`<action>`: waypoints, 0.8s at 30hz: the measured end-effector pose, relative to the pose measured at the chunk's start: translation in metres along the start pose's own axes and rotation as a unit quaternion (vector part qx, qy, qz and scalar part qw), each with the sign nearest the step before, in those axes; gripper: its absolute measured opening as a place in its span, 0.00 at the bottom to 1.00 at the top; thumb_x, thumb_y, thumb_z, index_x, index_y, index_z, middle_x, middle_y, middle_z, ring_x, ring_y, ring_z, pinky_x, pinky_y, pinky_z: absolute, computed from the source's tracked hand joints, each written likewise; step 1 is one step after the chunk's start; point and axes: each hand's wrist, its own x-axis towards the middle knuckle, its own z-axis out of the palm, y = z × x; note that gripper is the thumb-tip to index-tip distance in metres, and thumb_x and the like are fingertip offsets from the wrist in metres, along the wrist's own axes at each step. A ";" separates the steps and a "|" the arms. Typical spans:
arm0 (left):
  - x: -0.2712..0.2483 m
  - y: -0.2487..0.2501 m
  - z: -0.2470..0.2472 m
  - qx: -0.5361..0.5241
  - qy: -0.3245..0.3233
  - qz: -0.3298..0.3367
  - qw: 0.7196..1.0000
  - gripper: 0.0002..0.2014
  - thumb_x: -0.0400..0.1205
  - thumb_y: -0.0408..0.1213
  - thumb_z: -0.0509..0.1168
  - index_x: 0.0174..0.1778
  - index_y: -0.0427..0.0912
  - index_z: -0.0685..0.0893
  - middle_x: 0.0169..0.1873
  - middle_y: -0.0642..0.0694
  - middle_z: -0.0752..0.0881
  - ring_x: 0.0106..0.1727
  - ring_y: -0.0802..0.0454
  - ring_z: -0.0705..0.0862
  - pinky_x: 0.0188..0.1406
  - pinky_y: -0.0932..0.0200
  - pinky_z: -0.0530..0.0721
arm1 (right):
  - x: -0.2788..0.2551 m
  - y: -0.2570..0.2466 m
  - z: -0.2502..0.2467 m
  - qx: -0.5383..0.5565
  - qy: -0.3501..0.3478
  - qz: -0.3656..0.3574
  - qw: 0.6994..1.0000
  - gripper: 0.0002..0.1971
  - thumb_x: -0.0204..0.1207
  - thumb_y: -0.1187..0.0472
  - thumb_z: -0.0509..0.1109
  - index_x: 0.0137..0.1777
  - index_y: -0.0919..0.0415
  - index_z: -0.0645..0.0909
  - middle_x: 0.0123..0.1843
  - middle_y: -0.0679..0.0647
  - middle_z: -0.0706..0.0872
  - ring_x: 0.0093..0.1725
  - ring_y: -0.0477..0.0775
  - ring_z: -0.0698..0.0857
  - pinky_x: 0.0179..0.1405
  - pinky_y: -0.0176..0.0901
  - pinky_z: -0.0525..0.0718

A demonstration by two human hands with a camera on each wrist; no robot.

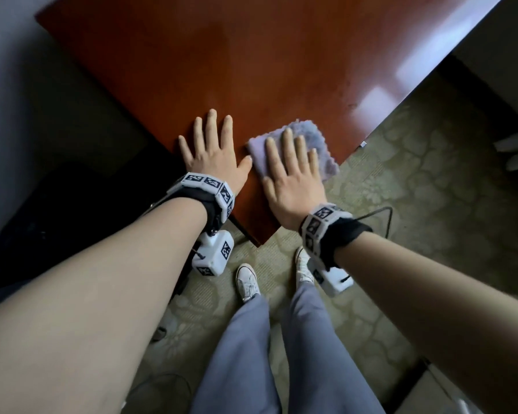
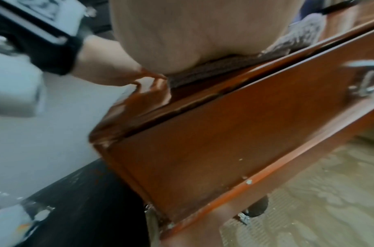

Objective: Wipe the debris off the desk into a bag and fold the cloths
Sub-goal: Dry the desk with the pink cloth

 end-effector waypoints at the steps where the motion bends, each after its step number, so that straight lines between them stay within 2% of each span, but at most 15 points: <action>1: 0.000 0.000 -0.002 0.004 0.006 0.005 1.000 0.41 0.81 0.57 0.63 0.87 0.48 0.55 0.87 0.43 0.51 0.87 0.40 0.50 0.81 0.29 0.51 | -0.002 -0.004 0.001 -0.007 -0.005 -0.016 1.000 0.34 0.82 0.45 0.43 0.86 0.54 0.44 0.87 0.61 0.43 0.85 0.66 0.44 0.82 0.62 0.42; 4: 0.007 -0.002 -0.012 0.005 0.016 0.019 1.000 0.40 0.78 0.58 0.67 0.83 0.46 0.62 0.85 0.41 0.57 0.85 0.38 0.56 0.79 0.29 0.57 | 0.009 0.019 -0.004 -0.023 -0.017 -0.042 0.999 0.33 0.84 0.44 0.47 0.86 0.50 0.44 0.87 0.58 0.42 0.85 0.63 0.43 0.83 0.61 0.44; 6: 0.018 -0.004 -0.020 0.001 0.001 0.040 0.999 0.43 0.76 0.61 0.69 0.83 0.44 0.61 0.85 0.40 0.54 0.86 0.39 0.53 0.81 0.29 0.54 | 0.025 0.049 -0.012 -0.016 -0.004 0.003 1.000 0.32 0.85 0.44 0.48 0.86 0.49 0.43 0.87 0.57 0.42 0.85 0.63 0.43 0.83 0.62 0.44; 10: 0.050 -0.007 -0.033 0.043 -0.082 0.087 0.992 0.57 0.73 0.69 0.67 0.88 0.46 0.42 0.86 0.43 0.33 0.87 0.43 0.36 0.83 0.31 0.40 | 0.057 0.108 -0.038 0.019 -0.003 0.161 0.987 0.32 0.85 0.44 0.45 0.86 0.50 0.39 0.87 0.58 0.38 0.85 0.64 0.40 0.83 0.63 0.41; 12: 0.064 -0.007 -0.037 0.064 -0.110 0.101 0.987 0.62 0.70 0.72 0.67 0.87 0.46 0.37 0.84 0.44 0.29 0.86 0.43 0.32 0.82 0.30 0.37 | 0.065 0.118 -0.048 0.038 -0.012 0.218 0.975 0.33 0.85 0.45 0.46 0.86 0.51 0.38 0.87 0.58 0.38 0.85 0.63 0.39 0.83 0.64 0.41; 14: 0.074 -0.005 -0.039 0.082 -0.139 0.120 0.979 0.64 0.69 0.73 0.68 0.87 0.47 0.35 0.84 0.45 0.28 0.86 0.43 0.32 0.82 0.29 0.38 | 0.069 0.110 -0.051 0.042 -0.012 0.234 0.971 0.33 0.84 0.47 0.47 0.86 0.52 0.39 0.87 0.59 0.38 0.85 0.64 0.40 0.82 0.65 0.41; 15: 0.078 -0.004 -0.040 0.086 -0.155 0.127 0.976 0.65 0.68 0.73 0.69 0.86 0.48 0.34 0.84 0.45 0.28 0.86 0.43 0.32 0.82 0.28 0.39 | 0.068 0.100 -0.049 0.038 -0.011 0.216 0.976 0.33 0.84 0.47 0.48 0.86 0.52 0.39 0.87 0.59 0.38 0.85 0.64 0.40 0.82 0.65 0.42; 17: 0.084 -0.004 -0.040 0.081 -0.180 0.128 0.972 0.65 0.67 0.73 0.70 0.86 0.49 0.34 0.85 0.46 0.29 0.86 0.43 0.33 0.82 0.28 0.41 | 0.064 0.074 -0.042 0.025 -0.007 0.134 0.991 0.33 0.84 0.47 0.48 0.86 0.50 0.41 0.87 0.58 0.39 0.85 0.65 0.41 0.81 0.66 0.42; 20: 0.088 -0.005 -0.037 0.079 -0.189 0.124 0.971 0.66 0.67 0.72 0.71 0.86 0.51 0.34 0.85 0.47 0.29 0.86 0.44 0.33 0.81 0.27 0.43 | 0.058 0.037 -0.032 0.012 -0.024 0.034 0.999 0.33 0.83 0.47 0.51 0.86 0.48 0.43 0.87 0.56 0.40 0.85 0.64 0.42 0.81 0.65 0.43; 22: 0.089 -0.004 -0.038 0.087 -0.187 0.123 0.971 0.66 0.66 0.72 0.72 0.86 0.50 0.34 0.85 0.46 0.30 0.86 0.44 0.34 0.81 0.26 0.44 | 0.062 0.033 -0.030 0.012 -0.045 -0.001 0.999 0.34 0.83 0.48 0.53 0.86 0.46 0.43 0.87 0.54 0.39 0.85 0.62 0.41 0.81 0.64 0.42; 24: 0.088 0.002 -0.045 0.098 -0.189 0.118 0.970 0.67 0.65 0.70 0.74 0.87 0.48 0.36 0.86 0.44 0.32 0.87 0.41 0.36 0.81 0.27 0.47 | 0.076 0.052 -0.038 0.024 -0.051 -0.007 0.998 0.34 0.82 0.48 0.55 0.85 0.45 0.45 0.87 0.53 0.40 0.85 0.62 0.41 0.81 0.65 0.42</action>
